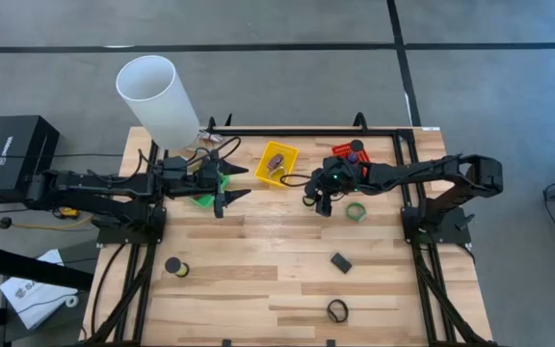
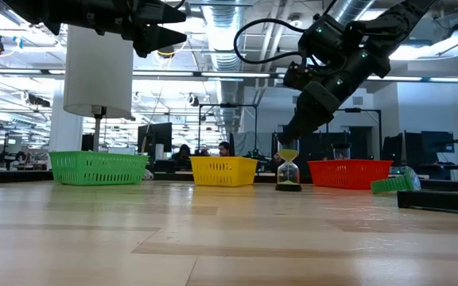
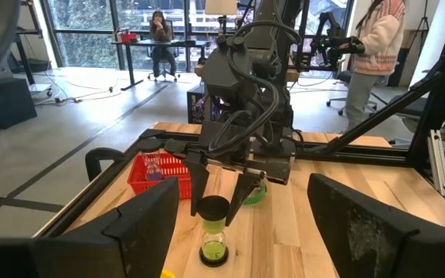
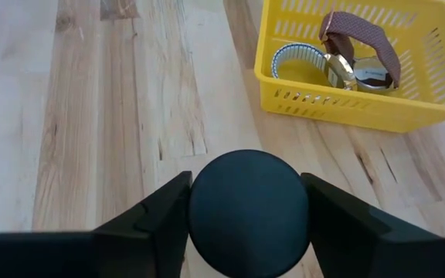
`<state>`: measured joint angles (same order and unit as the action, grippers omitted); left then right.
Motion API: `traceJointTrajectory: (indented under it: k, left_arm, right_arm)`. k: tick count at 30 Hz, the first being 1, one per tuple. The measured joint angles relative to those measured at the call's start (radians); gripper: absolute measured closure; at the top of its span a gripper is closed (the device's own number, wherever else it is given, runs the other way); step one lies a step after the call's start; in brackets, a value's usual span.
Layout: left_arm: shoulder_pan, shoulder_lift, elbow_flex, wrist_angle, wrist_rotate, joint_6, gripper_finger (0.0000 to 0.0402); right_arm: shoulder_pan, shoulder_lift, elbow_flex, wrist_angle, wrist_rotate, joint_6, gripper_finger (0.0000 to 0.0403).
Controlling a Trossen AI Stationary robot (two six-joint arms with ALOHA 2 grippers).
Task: Pick & Place Office items
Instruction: Put the right yellow hourglass into the red bin
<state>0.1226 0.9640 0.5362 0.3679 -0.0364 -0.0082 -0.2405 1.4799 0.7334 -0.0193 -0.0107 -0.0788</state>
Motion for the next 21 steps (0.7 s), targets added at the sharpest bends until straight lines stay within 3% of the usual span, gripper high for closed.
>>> traceJointTrajectory:
  k: [4, 12, 21]
  left_arm:
    - [0.0, 0.0, 0.0, 0.0, 0.0, 0.0, 0.0119]
    - [0.0, 0.0, 0.0, 0.0, 0.0, 0.0, 0.0119]
    - [0.0, 0.0, 0.0, 0.0, 0.0, 0.0, 0.0119]
  right_arm:
    - [-0.001, 0.0, 0.0, -0.002, 0.011, 0.0, 0.0183]
    - [-0.015, -0.015, 0.0, -0.032, 0.011, 0.0, 0.0201]
    - [-0.021, -0.147, 0.0, -0.135, 0.013, 0.0, 0.0197]
